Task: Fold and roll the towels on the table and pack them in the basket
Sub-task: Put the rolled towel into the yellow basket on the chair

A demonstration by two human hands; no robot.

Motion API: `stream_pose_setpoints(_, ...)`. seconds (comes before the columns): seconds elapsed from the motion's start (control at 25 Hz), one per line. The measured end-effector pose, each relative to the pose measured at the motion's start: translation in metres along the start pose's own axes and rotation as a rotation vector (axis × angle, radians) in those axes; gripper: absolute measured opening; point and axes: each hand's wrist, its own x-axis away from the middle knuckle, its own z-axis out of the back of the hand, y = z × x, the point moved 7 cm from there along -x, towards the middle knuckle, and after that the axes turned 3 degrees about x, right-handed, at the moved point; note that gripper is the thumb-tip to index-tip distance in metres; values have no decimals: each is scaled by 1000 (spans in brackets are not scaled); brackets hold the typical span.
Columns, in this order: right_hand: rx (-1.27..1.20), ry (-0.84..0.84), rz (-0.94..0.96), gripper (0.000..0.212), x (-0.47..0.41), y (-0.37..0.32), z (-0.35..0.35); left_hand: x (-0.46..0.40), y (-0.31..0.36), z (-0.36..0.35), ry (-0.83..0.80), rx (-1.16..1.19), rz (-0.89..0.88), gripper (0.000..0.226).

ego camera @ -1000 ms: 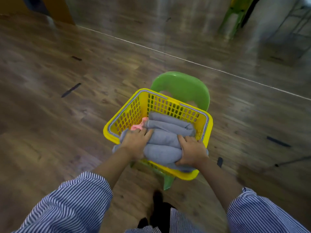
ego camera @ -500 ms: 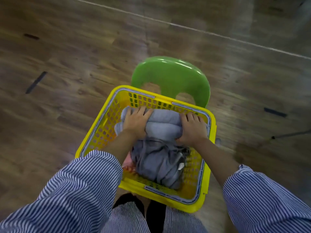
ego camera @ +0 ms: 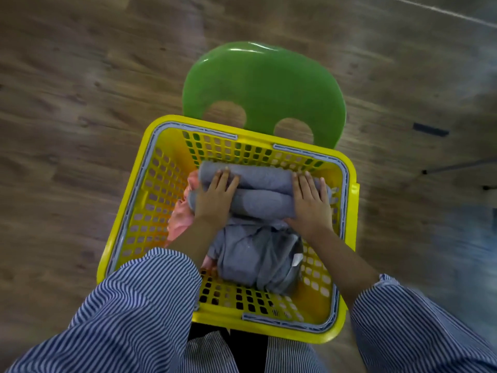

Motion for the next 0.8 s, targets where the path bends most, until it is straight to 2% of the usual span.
stream_pose_setpoints(0.16,-98,198,71,77,40,-16,5,14,8,10,-3,-28,-59,89)
stream_pose_setpoints(0.28,-126,192,111,54,72,-27,-10,27,18,13,19,3,-109,84)
stream_pose_setpoints(0.4,-228,90,-15,43,87,-26,-24,37,29,8,44,7,-149,75)
stream_pose_setpoints(0.56,-496,-322,-419,46,105,-19,-65,51,36,-8,37,14,-177,69)
stream_pose_setpoints(0.64,-648,-448,-583,37,113,-23,-82,58,38,-13,28,-11,-189,66)
stream_pose_setpoints(0.72,-764,-438,-622,29,115,-30,-84,65,39,-15,23,-40,-185,64)
stream_pose_setpoints(0.8,-870,-360,-676,24,117,-28,-72,73,42,-8,11,-55,-203,66)
